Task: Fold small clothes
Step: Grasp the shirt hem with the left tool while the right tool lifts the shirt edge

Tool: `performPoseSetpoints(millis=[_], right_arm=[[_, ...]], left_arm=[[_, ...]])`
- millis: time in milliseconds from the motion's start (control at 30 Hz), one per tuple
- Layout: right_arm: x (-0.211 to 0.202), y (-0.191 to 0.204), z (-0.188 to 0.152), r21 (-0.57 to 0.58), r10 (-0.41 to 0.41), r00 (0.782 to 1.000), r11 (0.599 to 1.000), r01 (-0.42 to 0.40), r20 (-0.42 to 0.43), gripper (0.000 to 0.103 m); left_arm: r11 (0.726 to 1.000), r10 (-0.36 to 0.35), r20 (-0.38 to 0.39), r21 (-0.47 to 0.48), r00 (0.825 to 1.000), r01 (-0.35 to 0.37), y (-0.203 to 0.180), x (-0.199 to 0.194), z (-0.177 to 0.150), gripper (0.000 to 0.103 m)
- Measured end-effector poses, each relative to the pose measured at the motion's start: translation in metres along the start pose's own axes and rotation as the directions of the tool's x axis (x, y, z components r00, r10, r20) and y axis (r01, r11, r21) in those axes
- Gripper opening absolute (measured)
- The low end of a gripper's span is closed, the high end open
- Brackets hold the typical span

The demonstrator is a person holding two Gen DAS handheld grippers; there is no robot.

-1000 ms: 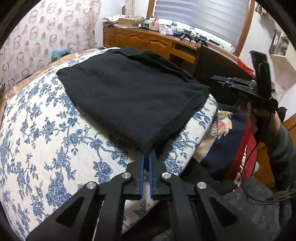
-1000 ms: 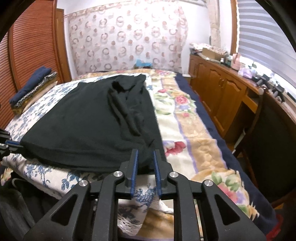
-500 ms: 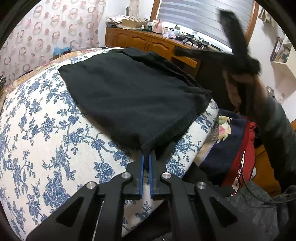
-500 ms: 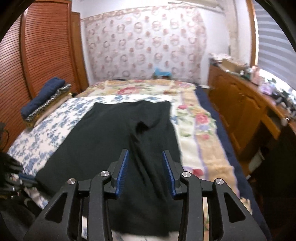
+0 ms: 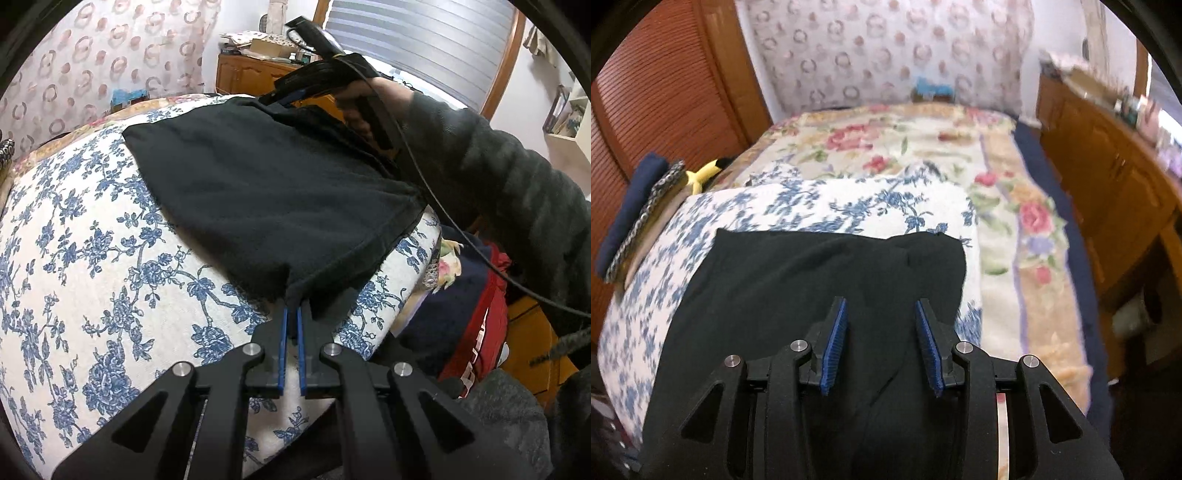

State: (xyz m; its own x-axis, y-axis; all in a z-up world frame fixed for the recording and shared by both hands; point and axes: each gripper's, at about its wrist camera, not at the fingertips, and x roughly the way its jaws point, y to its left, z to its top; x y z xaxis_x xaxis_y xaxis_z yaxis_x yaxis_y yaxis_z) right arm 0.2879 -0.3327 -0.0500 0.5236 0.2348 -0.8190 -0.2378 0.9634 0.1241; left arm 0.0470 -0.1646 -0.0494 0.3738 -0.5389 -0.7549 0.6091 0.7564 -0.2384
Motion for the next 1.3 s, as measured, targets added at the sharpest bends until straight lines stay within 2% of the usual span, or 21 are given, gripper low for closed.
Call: performPoseSetpoints(millis=[67,100,167,233,300,400,467,533,567,633,767,867,1067,1167,1300], right_arm=[[0.01,-0.001,0.004,-0.005,0.019,0.999,1.0,-0.019,-0.029,0.02],[0.009,0.002,0.006,-0.038,0.001,1.0,0.999,-0.002,-0.019,0.002],[0.002,0.002,0.013,-0.056,-0.085,0.996,0.995,0.087,0.037,0.001],[-0.014,-0.006,0.02,0.015,-0.185,0.975,0.983,0.185,0.122,0.001],[-0.023,-0.008,0.022,0.032,-0.235,0.961,0.972,0.233,0.143,0.002],[-0.042,-0.013,0.014,0.038,-0.237,0.963,0.972,0.234,0.129,0.024],[-0.067,-0.013,-0.003,0.025,-0.199,0.968,0.98,0.198,0.154,0.026],[-0.091,-0.009,-0.027,-0.012,-0.177,0.97,0.983,0.181,0.168,0.035],[-0.099,-0.007,-0.036,-0.026,-0.166,0.971,0.985,0.173,0.174,0.036],[-0.124,0.002,-0.073,-0.043,-0.122,0.976,0.99,0.132,0.182,0.046],[-0.149,0.02,-0.122,-0.069,-0.06,0.981,0.995,0.074,0.184,0.049],[-0.161,0.042,-0.151,-0.078,0.024,0.981,0.997,-0.009,0.193,0.055],[-0.174,0.082,-0.177,-0.155,0.093,0.972,0.986,-0.059,0.217,0.066],[-0.172,0.1,-0.186,-0.219,0.121,0.973,0.973,-0.077,0.196,0.07],[-0.155,0.109,-0.194,-0.244,0.12,0.982,0.966,-0.081,0.149,0.071]], left_arm=[[1.0,-0.002,-0.005,0.002,1.0,0.002,0.0,0.001,-0.001,0.001],[1.0,-0.003,-0.009,0.006,1.0,0.003,-0.001,0.001,-0.002,0.001],[1.0,-0.006,-0.012,0.012,1.0,0.006,-0.002,0.002,-0.002,0.001],[1.0,-0.007,-0.012,0.013,1.0,0.007,-0.003,0.003,-0.003,0.001],[1.0,-0.008,-0.012,0.012,1.0,0.008,-0.003,0.003,-0.002,0.001],[1.0,-0.006,-0.009,0.014,1.0,0.006,-0.003,0.002,-0.002,0.001],[1.0,-0.008,-0.004,0.015,1.0,0.008,-0.003,0.001,-0.002,0.001],[1.0,-0.016,0.001,0.018,1.0,0.016,-0.003,-0.001,-0.002,0.001],[0.999,-0.022,0.007,0.023,1.0,0.022,-0.005,-0.003,-0.001,0.001],[0.999,-0.036,0.04,0.038,0.999,0.035,-0.009,-0.011,0.003,0.001],[0.998,-0.045,0.104,0.047,0.994,0.041,-0.011,-0.027,0.027,0.001],[0.998,-0.048,0.147,0.051,0.988,0.041,-0.009,-0.039,0.052,0.001],[0.998,-0.036,0.18,0.051,0.983,0.027,-0.003,-0.047,0.088,0.001],[0.998,-0.03,0.182,0.054,0.983,0.021,-0.001,-0.045,0.097,0.001],[0.998,-0.032,0.187,0.051,0.982,0.023,-0.001,-0.042,0.102,0.001]])
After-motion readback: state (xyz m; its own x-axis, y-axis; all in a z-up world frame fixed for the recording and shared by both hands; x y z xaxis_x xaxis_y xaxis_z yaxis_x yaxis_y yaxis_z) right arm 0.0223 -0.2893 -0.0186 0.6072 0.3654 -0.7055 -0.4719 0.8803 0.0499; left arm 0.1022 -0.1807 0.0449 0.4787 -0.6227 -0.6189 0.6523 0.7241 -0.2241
